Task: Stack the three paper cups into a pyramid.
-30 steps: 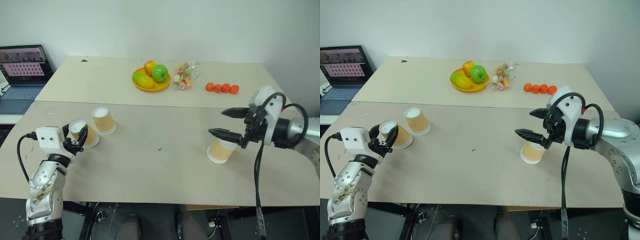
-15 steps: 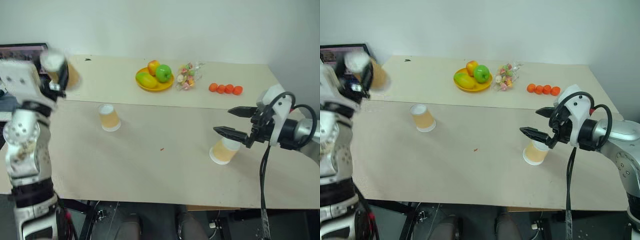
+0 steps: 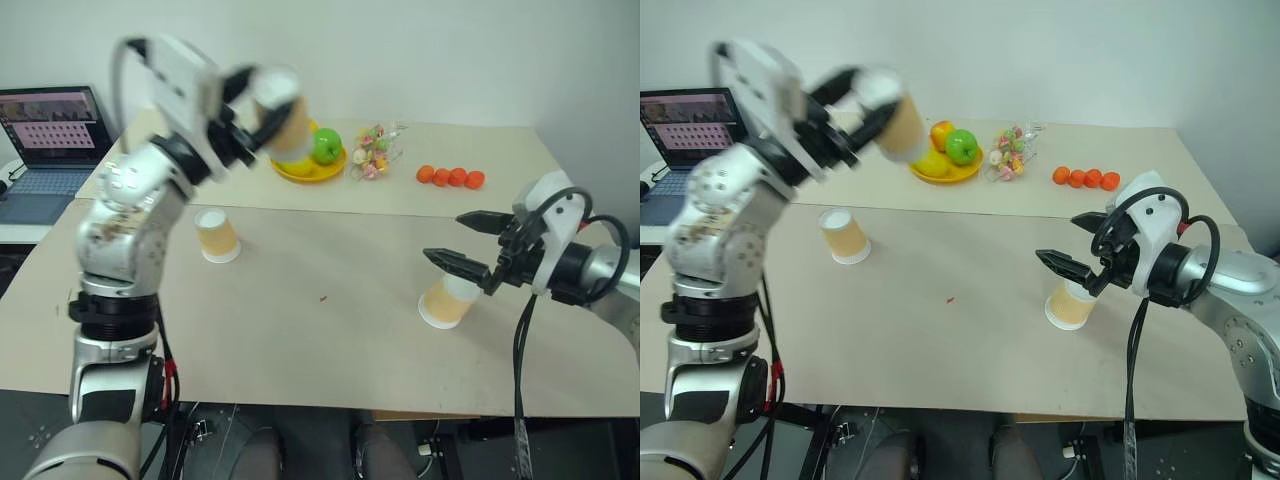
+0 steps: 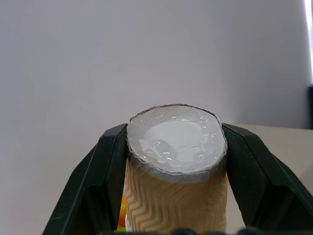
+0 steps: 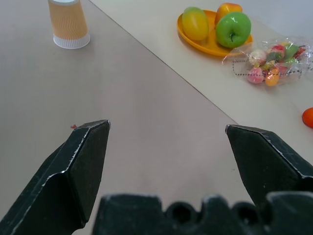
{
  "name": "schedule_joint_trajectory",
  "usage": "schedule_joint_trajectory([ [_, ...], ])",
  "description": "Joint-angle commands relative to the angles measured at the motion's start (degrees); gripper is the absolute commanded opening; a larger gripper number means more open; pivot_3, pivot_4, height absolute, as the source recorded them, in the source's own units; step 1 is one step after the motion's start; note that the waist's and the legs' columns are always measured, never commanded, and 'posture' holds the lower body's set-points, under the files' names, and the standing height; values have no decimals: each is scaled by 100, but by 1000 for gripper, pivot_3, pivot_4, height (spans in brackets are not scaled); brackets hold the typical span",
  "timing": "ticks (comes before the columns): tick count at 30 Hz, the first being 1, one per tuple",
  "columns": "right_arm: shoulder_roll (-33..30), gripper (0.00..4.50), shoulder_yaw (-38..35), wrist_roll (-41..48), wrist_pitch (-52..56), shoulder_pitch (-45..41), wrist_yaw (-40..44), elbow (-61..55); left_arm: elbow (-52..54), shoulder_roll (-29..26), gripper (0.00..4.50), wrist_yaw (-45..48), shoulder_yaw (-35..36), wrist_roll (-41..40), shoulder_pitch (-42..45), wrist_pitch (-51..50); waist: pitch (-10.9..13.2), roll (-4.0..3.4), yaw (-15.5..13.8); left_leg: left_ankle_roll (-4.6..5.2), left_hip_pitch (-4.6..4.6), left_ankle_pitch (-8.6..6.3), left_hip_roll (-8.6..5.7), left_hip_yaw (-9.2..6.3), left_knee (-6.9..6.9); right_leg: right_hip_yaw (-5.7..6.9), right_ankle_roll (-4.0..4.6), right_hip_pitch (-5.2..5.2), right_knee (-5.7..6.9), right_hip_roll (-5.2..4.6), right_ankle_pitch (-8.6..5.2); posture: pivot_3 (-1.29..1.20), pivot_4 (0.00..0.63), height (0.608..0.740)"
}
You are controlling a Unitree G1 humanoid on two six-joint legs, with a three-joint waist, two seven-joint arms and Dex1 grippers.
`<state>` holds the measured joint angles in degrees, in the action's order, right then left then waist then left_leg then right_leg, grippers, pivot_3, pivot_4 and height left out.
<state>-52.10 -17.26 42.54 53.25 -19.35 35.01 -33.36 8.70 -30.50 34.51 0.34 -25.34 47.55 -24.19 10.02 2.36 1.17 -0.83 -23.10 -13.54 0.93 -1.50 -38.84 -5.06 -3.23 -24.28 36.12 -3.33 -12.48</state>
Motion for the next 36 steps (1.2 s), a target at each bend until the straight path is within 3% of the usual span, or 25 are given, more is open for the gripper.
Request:
schedule_joint_trajectory([
  [1,91,4500,-811,529,314,101,-426,-605,-181,88,2473,742,-394,-8,-174,111,0,-2,7,0,0,0,0,0,2,-1,0,0,1,0,0,0,150,734],
  [8,-117,4500,-1970,2360,1058,220,-1257,-1089,-517,501,2473,1241,-847,172,-595,275,0,-2,-21,1,-3,0,0,-1,-2,0,1,2,0,0,0,0,150,734],
  [15,-788,4500,-2589,3603,1254,1191,-1447,-1362,-850,843,2473,1566,-1022,257,-685,388,0,-2,-39,2,-5,1,-1,-1,-4,0,0,7,-3,-1,-1,0,150,734],
  [20,-1143,4500,-2391,3547,1153,1870,-1338,-1602,-967,1016,2473,1943,-1265,324,-1046,425,-1,-4,-15,3,-3,1,0,1,-4,-2,-1,9,-3,-1,-1,0,150,734],
  [36,-1628,4500,-2265,4042,621,1805,-1707,-1562,-1608,1367,2473,2199,-1570,1019,-1300,1289,-1,-4,-47,17,-6,9,-1,1,-6,-3,-1,10,-6,-1,2,0,150,734],
])
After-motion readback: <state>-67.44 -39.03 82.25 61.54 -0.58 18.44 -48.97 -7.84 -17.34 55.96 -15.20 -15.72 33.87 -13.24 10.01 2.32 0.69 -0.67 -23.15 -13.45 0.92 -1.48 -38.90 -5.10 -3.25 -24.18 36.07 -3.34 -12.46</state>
